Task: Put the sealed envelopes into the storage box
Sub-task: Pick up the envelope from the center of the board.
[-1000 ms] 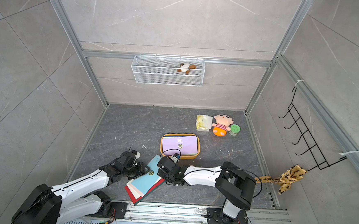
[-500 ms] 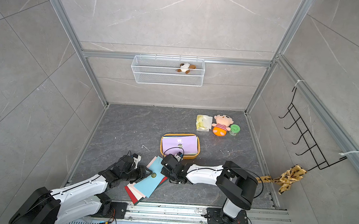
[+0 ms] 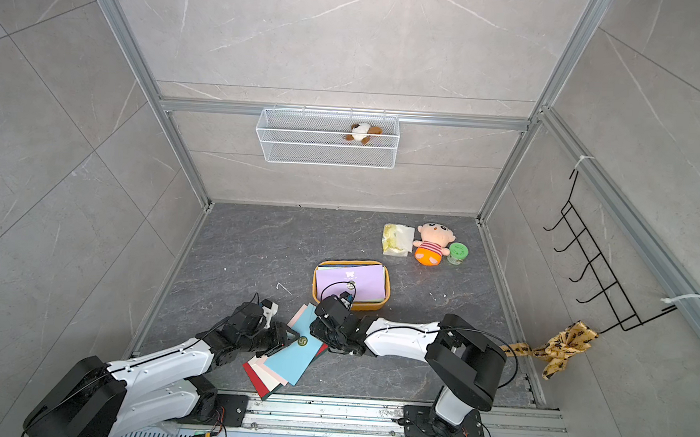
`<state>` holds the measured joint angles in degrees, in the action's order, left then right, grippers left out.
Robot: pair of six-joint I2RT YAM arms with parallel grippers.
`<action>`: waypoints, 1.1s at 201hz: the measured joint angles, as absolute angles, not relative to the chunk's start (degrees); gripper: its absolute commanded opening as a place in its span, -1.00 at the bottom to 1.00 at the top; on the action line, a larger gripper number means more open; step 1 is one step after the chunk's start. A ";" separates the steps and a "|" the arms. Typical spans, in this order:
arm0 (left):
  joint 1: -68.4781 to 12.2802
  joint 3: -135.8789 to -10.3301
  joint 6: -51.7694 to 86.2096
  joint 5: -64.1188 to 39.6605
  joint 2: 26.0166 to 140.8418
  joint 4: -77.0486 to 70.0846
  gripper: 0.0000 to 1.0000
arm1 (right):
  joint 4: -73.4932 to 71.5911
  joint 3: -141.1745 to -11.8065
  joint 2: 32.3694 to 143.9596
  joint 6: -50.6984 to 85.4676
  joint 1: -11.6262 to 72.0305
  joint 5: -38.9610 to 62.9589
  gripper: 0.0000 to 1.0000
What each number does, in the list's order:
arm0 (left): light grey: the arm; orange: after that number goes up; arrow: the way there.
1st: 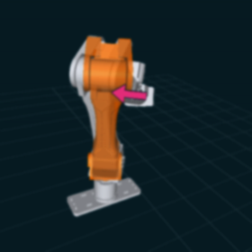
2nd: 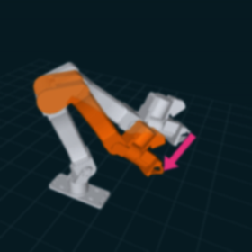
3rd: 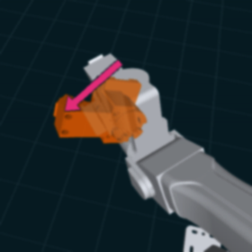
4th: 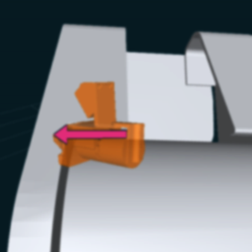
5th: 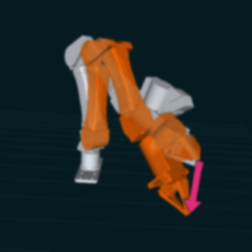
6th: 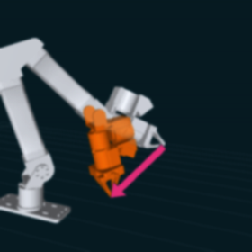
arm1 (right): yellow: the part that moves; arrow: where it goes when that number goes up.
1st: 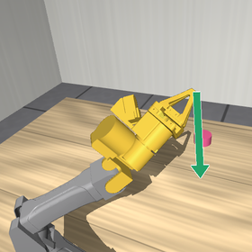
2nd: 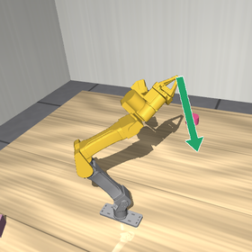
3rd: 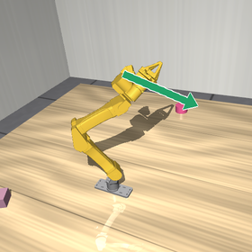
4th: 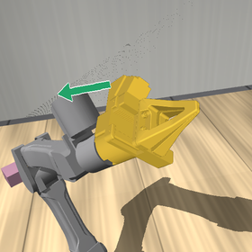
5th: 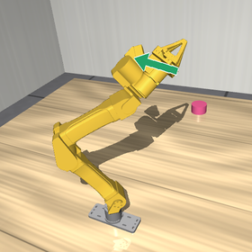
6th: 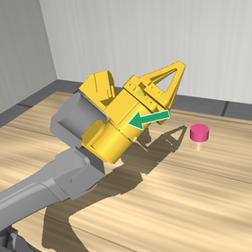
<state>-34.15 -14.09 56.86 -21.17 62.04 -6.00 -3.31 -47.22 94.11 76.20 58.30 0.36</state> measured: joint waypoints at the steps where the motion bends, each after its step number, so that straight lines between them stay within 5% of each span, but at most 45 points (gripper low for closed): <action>1: -34.15 -14.09 56.86 -21.17 62.06 -6.02 -0.12 | -3.31 -47.24 94.08 76.23 58.30 0.40 -0.16; 221: -34.96 -13.04 56.95 -20.80 62.24 -7.42 -0.32 | -11.07 -40.64 95.42 76.73 67.88 8.03 -0.07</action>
<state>-34.96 -13.04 56.95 -20.80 62.24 -7.42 -11.07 -40.64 95.42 76.73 67.88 8.03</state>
